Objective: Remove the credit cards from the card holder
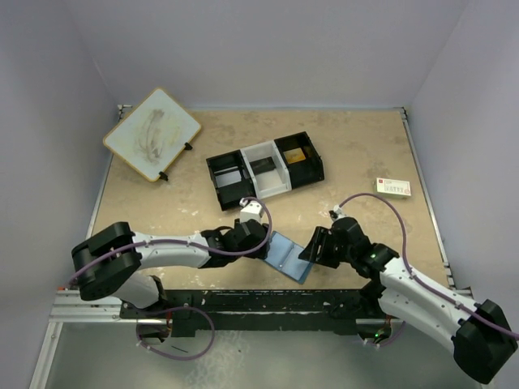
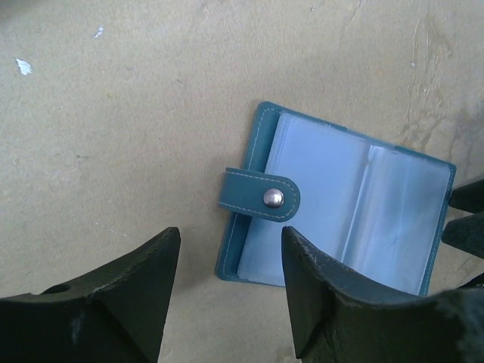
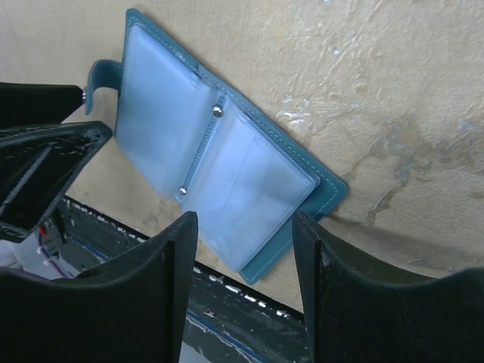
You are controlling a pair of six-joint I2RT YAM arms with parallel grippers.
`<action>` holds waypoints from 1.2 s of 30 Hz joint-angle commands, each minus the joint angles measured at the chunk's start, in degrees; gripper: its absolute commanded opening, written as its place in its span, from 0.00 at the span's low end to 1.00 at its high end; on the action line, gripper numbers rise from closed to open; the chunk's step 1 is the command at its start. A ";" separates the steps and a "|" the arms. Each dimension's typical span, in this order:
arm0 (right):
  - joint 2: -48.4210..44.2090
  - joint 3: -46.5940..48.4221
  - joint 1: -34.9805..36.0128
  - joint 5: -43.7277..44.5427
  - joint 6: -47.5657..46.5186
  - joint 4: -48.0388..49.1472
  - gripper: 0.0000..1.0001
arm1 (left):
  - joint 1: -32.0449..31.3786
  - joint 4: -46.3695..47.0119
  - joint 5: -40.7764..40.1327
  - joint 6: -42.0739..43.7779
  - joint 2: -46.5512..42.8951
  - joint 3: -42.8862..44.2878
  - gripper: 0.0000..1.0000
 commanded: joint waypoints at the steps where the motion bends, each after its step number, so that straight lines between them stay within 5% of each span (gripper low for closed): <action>1: 0.92 -0.31 0.03 -3.08 1.25 4.03 0.54 | -1.43 2.98 -2.00 -0.42 1.19 1.74 0.52; 9: 3.95 -0.44 0.04 -3.23 3.22 8.83 0.47 | -3.13 2.29 -3.81 -1.57 2.07 1.57 0.33; 14: 1.69 2.95 0.03 3.26 2.12 -1.04 0.51 | -3.66 2.17 -4.61 -3.43 2.21 1.08 0.24; 18: -2.50 2.95 0.05 3.84 2.50 -5.34 0.54 | -4.36 3.14 -5.51 -5.08 2.10 0.49 0.24; 36: 3.22 -0.11 0.03 -1.72 3.96 7.02 0.45 | -4.99 2.41 -4.65 -3.99 3.50 2.18 0.30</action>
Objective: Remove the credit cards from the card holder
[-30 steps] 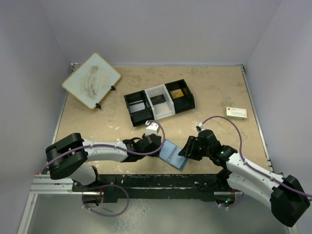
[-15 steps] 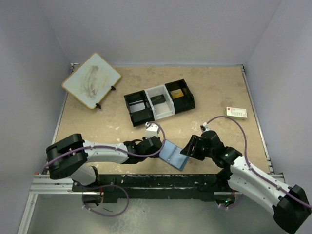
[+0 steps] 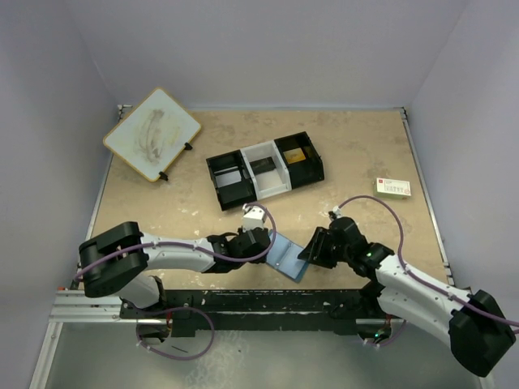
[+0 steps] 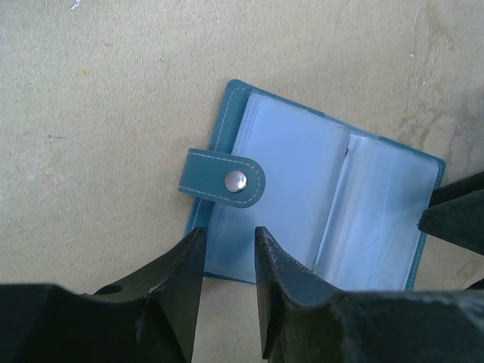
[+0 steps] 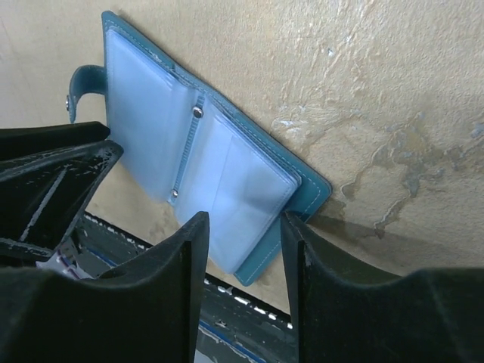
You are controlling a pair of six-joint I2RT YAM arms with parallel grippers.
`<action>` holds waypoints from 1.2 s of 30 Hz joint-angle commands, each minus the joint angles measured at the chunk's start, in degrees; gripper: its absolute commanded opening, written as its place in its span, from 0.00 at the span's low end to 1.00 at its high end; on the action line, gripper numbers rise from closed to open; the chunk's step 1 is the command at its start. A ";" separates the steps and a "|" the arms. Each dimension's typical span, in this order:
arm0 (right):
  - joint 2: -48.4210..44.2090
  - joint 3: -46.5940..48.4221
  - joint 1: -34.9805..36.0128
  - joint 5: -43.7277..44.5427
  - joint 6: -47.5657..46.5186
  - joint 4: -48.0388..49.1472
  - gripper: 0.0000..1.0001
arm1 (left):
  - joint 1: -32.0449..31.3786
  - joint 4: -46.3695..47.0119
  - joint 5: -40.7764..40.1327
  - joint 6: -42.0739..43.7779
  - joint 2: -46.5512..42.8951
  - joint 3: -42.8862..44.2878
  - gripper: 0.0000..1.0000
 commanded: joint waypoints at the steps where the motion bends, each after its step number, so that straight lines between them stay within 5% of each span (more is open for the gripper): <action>1: -1.52 1.61 0.05 -0.79 -0.01 2.19 0.43 | -0.56 1.10 -0.32 0.21 1.28 2.16 0.30; 15: 3.38 4.13 0.08 -3.82 -2.03 6.86 0.43 | -2.06 1.29 -1.49 -1.44 2.11 2.18 0.30; 24: -0.37 6.91 0.06 5.26 -3.49 -7.31 0.51 | -2.19 -1.13 -3.29 -2.00 1.29 2.60 0.30; 36: 3.29 2.02 0.04 -0.50 -1.77 1.84 0.51 | -2.28 -1.38 -3.00 -0.94 1.65 3.33 0.33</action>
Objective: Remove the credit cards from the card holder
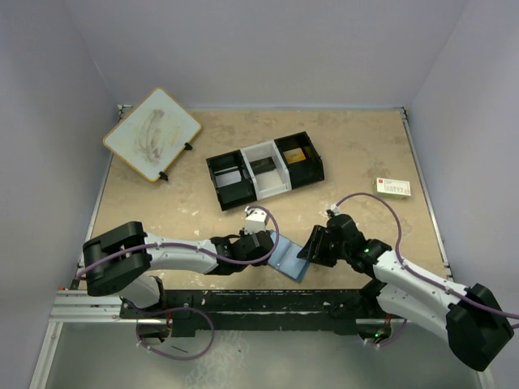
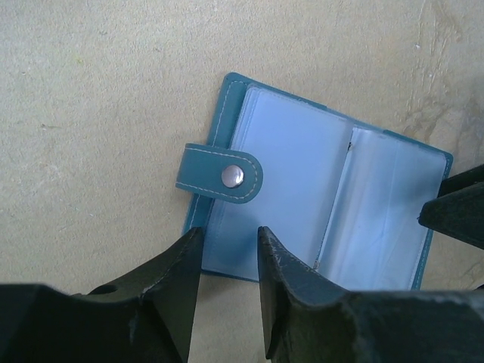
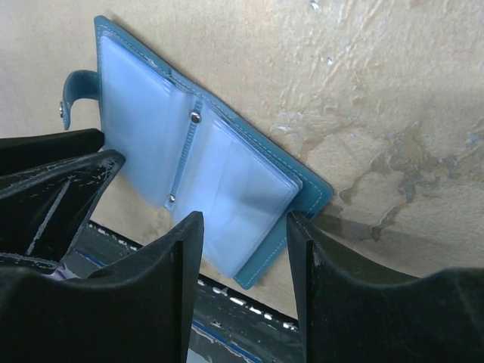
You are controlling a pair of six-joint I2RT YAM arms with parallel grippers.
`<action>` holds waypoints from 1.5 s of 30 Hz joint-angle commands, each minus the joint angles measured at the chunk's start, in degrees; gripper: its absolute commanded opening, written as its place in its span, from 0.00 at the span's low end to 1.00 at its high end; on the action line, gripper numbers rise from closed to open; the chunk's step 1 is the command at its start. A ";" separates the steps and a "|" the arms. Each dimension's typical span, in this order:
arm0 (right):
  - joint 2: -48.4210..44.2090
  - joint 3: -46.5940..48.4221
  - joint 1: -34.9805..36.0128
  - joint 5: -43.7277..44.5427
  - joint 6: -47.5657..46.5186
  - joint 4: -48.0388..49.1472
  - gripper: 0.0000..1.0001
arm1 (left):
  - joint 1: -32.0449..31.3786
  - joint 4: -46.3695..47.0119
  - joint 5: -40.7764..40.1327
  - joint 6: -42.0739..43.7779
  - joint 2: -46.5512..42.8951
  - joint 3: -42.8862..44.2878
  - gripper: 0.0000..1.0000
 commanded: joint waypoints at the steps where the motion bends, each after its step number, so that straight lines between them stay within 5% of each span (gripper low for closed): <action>1: 1.25 -0.31 0.10 -1.69 0.32 3.97 0.51 | -0.36 0.46 -0.79 0.31 0.08 2.11 0.33; 13: 2.53 2.42 0.09 -5.46 -0.43 8.51 0.41 | -0.62 0.97 -0.71 0.10 1.22 1.95 0.33; 23: 2.44 3.33 0.11 -6.20 -1.97 7.98 0.47 | -0.77 0.90 -0.81 0.05 1.23 2.11 0.33; 29: 3.22 5.01 0.16 -6.83 -5.07 7.14 0.17 | -0.80 0.83 -0.73 -0.11 1.72 2.26 0.33; 33: 2.72 5.08 0.16 -5.23 -4.94 4.28 0.35 | -0.88 0.43 -0.79 -0.30 1.53 2.36 0.33; 45: 3.88 10.54 0.18 7.25 -7.02 -8.93 0.43 | -1.02 -0.82 -1.59 -0.31 -0.05 2.67 0.32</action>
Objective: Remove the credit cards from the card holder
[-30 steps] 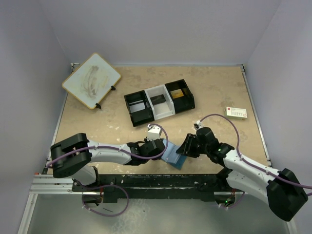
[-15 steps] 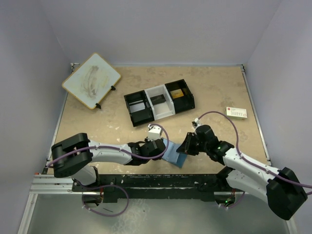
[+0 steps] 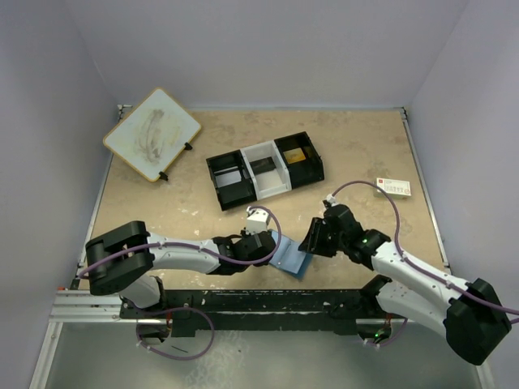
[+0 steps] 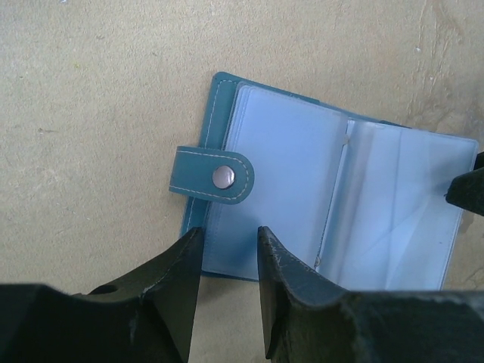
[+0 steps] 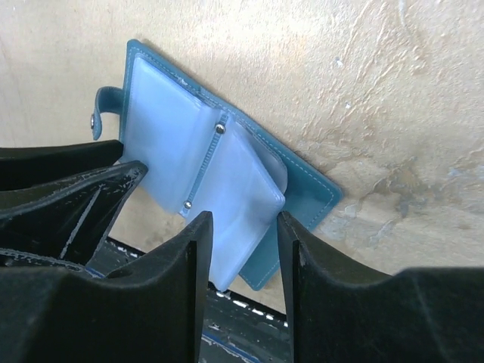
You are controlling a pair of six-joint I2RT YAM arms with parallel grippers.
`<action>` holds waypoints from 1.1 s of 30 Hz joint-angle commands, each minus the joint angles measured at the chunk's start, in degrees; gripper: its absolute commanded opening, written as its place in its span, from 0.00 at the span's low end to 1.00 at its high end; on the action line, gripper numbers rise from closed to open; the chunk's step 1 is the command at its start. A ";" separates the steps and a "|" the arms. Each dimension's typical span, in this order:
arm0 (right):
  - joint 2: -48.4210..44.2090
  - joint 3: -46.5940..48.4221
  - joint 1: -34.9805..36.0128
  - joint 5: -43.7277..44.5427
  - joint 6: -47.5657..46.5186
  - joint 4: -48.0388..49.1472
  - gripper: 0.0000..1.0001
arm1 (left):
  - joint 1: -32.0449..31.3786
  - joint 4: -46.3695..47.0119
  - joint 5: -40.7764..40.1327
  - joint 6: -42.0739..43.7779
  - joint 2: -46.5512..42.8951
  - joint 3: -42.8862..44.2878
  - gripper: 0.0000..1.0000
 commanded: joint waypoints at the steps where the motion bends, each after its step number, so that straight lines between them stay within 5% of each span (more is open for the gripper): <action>1: 0.20 4.40 0.20 6.40 -1.59 -6.22 0.44 | -0.66 -0.53 -0.91 -0.36 -1.38 1.75 0.32; 10: 8.16 4.49 0.91 3.04 -2.74 -1.08 0.50 | -0.67 -4.70 -6.27 1.43 -2.51 4.98 0.36; 19: 17.40 8.57 9.07 9.10 1.67 -0.79 0.65 | 1.13 -4.15 -6.84 4.47 0.32 6.49 0.43; 26: 26.57 17.33 14.12 18.82 3.45 -6.81 0.62 | 0.52 0.84 -3.43 -3.01 -1.78 -1.83 0.38; 33: 27.37 20.11 14.45 15.13 0.80 -4.13 0.63 | -0.08 3.18 -2.85 -6.95 -8.97 -9.42 0.38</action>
